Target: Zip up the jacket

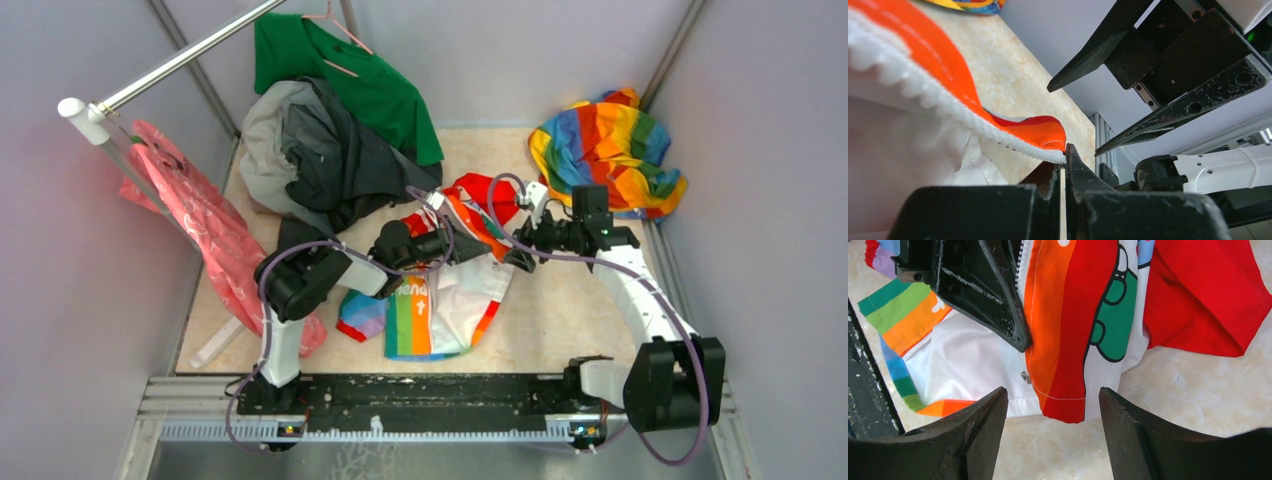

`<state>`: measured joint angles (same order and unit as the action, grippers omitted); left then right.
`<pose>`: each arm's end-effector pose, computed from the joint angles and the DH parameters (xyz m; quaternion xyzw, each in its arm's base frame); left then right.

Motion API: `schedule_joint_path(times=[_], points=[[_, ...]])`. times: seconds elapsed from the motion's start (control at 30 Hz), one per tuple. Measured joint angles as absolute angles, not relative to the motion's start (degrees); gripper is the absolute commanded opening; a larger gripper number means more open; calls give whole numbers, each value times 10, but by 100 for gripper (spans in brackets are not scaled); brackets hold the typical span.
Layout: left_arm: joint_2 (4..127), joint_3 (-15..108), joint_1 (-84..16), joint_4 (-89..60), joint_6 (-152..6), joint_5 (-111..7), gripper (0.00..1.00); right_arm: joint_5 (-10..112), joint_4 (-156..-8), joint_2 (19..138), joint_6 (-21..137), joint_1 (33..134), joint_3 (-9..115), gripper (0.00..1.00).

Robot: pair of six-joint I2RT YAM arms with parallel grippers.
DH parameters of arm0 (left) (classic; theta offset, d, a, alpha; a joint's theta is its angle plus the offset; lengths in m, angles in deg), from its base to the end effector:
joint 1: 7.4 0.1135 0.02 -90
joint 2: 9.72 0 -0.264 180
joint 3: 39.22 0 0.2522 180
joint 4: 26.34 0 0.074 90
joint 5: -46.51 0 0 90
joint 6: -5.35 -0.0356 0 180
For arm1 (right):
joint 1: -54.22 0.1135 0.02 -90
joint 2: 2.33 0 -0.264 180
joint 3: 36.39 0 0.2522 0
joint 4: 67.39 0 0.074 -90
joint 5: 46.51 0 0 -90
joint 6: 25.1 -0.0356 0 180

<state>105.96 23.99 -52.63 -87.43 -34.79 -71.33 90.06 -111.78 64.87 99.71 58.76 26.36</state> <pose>0.2645 -0.2902 0.1672 0.1567 0.6397 -0.6489 0.3811 0.2312 0.0443 0.2632 -0.4204 0.7629 0.2729 0.4083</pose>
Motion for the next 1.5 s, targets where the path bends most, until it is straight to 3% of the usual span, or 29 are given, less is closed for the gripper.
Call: schedule_joint_path(times=[0.33,0.67,0.77,0.83,1.07,1.3,1.5], points=[[1081,246,-526,-885,-308,-716,0,880,-1103,695,972,609,264,60],[1089,249,-526,-903,-291,-717,0,875,-1103,710,965,613,264,32],[1090,250,-526,-907,-288,-719,0,880,-1104,710,965,613,265,11],[1091,252,-526,-908,-287,-721,7,887,-1106,711,967,613,266,0],[1080,221,-522,-914,-296,-711,50,934,-1166,712,1005,614,283,0],[966,69,-480,-919,-328,-686,66,999,-1317,712,1143,618,307,0],[919,38,-433,-950,-313,-681,72,965,-1395,710,1210,620,307,0]])
